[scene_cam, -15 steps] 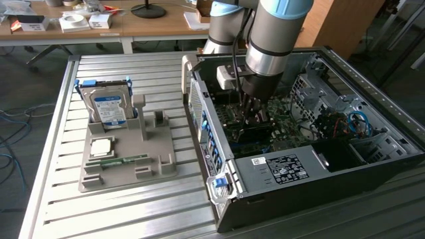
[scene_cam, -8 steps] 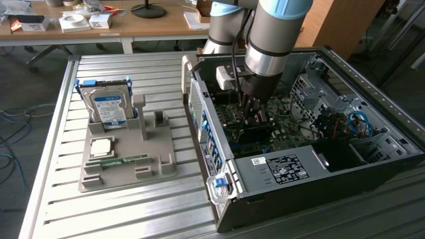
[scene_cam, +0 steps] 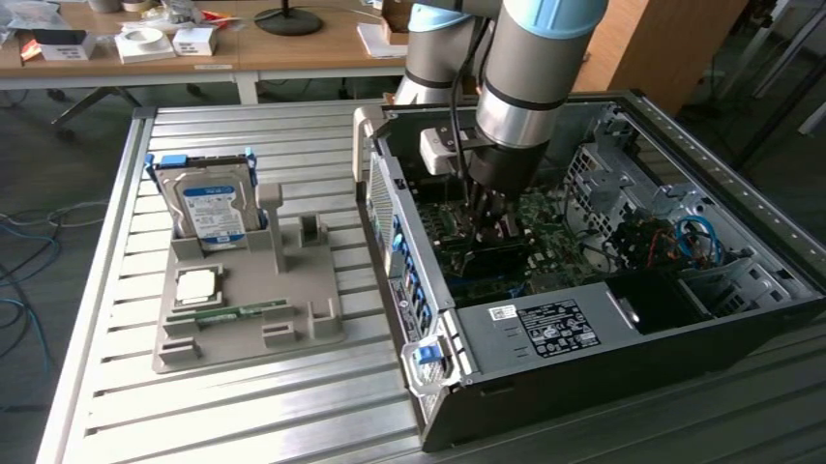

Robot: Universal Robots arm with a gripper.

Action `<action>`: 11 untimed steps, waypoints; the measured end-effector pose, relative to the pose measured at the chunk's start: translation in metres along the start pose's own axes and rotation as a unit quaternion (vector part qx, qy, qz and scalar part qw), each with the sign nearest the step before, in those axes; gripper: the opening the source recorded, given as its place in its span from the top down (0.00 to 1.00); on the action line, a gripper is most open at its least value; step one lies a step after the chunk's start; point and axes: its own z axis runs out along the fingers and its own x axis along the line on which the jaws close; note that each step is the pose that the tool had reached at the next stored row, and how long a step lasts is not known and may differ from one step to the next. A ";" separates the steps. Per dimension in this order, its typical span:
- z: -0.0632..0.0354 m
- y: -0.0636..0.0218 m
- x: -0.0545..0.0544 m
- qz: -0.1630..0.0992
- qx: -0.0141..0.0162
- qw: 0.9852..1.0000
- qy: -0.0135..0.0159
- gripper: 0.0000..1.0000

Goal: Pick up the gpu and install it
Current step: 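Press down on the gpu until it lock into place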

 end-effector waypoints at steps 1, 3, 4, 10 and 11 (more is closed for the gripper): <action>-0.0014 0.0000 0.000 0.000 0.000 1.000 0.000 0.89; -0.0198 -0.0005 -0.001 0.000 0.001 1.000 0.000 0.89; -0.0226 -0.0005 -0.001 0.000 0.001 1.000 0.000 0.89; -0.0227 -0.0005 -0.001 0.000 0.001 1.000 0.000 0.89; -0.0227 -0.0005 -0.001 0.000 0.001 1.000 0.000 0.89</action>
